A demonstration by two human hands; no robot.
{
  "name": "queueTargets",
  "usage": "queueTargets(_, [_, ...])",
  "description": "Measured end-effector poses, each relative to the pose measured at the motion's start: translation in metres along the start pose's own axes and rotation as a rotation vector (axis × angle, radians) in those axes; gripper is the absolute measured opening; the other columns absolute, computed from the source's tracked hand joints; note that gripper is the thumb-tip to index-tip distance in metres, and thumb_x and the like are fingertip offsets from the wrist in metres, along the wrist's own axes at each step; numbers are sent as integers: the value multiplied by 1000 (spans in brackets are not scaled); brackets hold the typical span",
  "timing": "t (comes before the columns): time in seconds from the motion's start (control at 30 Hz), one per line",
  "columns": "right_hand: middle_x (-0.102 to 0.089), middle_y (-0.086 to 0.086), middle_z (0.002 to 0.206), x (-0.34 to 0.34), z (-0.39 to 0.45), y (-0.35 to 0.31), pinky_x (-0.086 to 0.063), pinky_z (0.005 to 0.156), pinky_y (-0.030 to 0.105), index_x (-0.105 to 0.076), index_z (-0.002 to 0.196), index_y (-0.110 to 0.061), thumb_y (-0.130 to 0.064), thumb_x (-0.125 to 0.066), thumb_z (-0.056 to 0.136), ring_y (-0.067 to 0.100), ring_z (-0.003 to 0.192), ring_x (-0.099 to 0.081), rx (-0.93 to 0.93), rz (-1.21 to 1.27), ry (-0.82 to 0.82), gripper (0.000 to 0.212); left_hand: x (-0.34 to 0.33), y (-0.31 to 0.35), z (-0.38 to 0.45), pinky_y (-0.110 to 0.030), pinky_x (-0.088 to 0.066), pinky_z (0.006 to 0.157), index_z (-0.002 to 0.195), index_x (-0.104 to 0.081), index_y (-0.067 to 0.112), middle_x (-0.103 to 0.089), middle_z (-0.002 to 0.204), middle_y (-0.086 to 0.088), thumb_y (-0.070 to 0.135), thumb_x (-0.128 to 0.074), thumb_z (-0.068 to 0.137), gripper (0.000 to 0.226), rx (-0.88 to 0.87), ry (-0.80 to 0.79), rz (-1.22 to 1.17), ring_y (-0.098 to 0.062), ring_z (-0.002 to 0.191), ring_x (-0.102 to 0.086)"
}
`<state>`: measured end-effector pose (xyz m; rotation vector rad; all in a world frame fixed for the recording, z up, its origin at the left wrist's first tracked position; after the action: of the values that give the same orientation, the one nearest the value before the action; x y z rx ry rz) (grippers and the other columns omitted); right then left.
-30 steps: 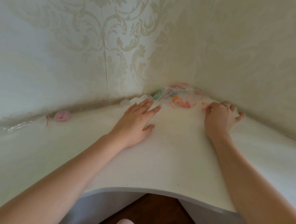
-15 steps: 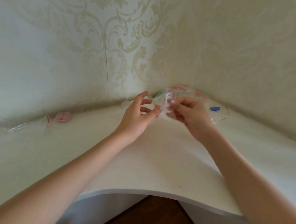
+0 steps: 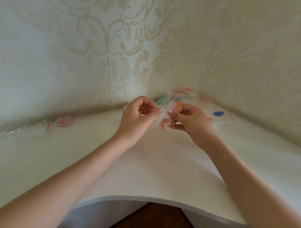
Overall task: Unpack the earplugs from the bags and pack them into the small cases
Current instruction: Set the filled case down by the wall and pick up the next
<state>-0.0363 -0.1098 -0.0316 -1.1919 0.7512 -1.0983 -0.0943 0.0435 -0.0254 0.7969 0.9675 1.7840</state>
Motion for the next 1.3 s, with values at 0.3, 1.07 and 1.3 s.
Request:
queueTargets(0.3, [-38, -9, 51, -14, -11, -24, -22, 50, 24, -32, 55, -25, -10, -74, 73, 7, 49, -30, 394, -690, 79, 49, -16, 3, -9, -27, -49, 69, 77, -63, 13, -69, 70, 1, 22, -76, 79, 16, 19, -121, 6, -12, 63, -66])
queueTargets(1.07, [-49, 3, 61, -40, -23, -24, -31, 50, 39, -35, 82, -13, -26, -36, 101, 25, 56, -43, 430, -823, 24, 23, -6, 6, -10, -49, -50, 59, 77, -49, 7, -53, 70, -6, 22, -49, 96, 24, -166, 51, 384, -25, 64, -54])
queueTargets(1.3, [-52, -6, 58, -42, -24, -20, -37, 49, 38, -40, 69, -20, -23, -36, 101, 15, 52, -46, 389, -728, 80, 32, -20, 0, -18, -25, -34, 37, 77, -48, 0, -50, 55, 0, 22, -31, 102, 38, 93, -69, 99, -11, 42, -43])
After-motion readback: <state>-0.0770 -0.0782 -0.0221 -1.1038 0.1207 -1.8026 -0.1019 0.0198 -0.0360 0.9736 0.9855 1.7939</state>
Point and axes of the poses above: each hand's wrist, its own z-axis towards the middle knuckle, its own x-axis out of the back of the hand, y = z × x, the point moved 6 cm from there along z, towards the middle knuckle
